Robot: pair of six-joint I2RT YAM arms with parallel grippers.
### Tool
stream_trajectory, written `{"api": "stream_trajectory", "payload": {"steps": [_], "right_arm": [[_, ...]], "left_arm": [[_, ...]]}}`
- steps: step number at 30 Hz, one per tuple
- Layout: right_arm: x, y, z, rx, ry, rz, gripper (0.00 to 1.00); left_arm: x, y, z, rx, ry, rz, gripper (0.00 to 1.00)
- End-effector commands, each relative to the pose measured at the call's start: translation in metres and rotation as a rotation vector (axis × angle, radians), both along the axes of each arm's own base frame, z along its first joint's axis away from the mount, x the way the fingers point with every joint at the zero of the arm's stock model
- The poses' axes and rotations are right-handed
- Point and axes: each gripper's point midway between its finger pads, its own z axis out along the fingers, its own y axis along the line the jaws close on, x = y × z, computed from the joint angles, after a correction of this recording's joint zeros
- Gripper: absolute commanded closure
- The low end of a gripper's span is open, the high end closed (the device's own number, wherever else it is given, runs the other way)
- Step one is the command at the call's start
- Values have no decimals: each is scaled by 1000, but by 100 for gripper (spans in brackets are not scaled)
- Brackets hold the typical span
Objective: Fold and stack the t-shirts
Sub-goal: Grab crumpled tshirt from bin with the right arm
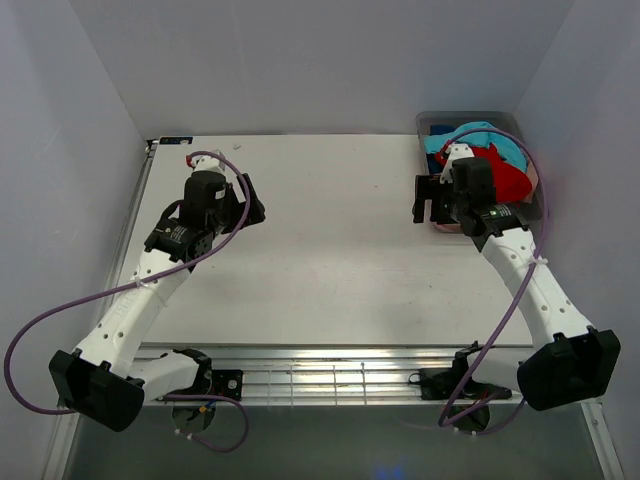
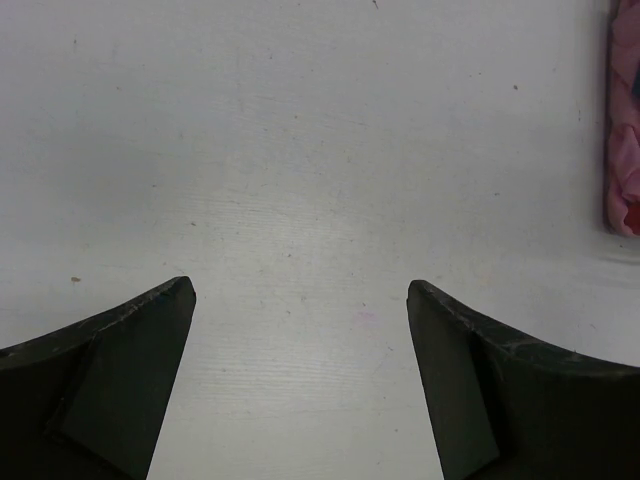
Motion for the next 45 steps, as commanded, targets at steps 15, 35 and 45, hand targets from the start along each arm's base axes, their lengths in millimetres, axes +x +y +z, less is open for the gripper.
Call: {"api": "stream_trajectory", "payload": {"steps": [15, 35, 45], "right_arm": [[116, -105, -13, -304, 16, -307, 3], [159, -135, -55, -223, 103, -310, 73], [151, -105, 14, -142, -7, -214, 92]], "left_arm": [[-24, 2, -3, -85, -12, 12, 2], [-29, 12, -3, -53, -14, 40, 2], [-30, 11, -8, -61, 0, 42, 2]]}}
